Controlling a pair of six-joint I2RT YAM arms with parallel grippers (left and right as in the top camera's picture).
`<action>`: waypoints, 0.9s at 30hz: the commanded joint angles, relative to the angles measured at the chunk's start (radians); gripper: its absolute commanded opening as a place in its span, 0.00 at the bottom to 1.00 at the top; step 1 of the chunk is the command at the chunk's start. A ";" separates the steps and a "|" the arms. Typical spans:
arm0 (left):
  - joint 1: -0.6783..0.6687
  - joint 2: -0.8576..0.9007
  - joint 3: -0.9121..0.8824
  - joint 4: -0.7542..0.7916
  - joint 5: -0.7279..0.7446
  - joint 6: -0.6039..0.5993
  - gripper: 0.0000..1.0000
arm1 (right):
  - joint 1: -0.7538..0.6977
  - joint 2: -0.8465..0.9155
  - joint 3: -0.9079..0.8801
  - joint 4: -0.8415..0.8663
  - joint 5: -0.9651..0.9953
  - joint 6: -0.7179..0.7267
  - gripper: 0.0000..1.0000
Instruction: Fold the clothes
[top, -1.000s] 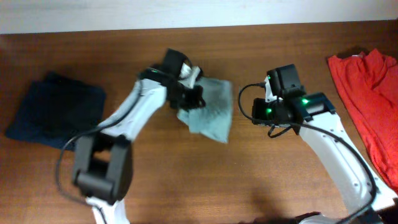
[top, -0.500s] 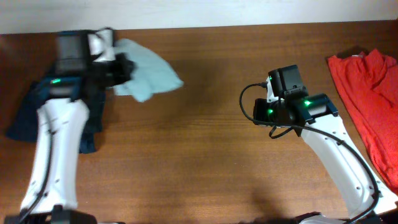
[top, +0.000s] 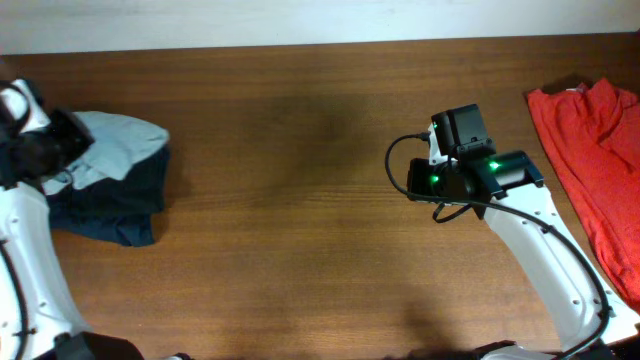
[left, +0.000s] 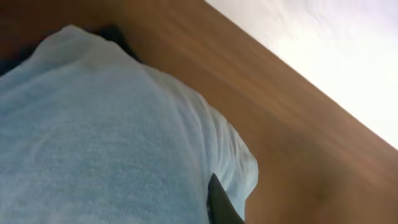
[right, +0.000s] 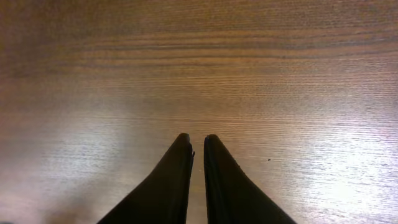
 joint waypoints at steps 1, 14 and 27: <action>0.045 0.068 0.001 0.020 0.000 0.039 0.01 | -0.006 -0.016 0.012 0.000 0.019 -0.006 0.13; 0.060 0.294 0.000 0.053 -0.052 -0.060 0.01 | -0.006 -0.016 0.012 -0.020 0.019 -0.006 0.13; 0.146 0.259 0.000 -0.197 -0.059 -0.047 0.39 | -0.006 -0.016 0.012 -0.015 0.019 -0.006 0.14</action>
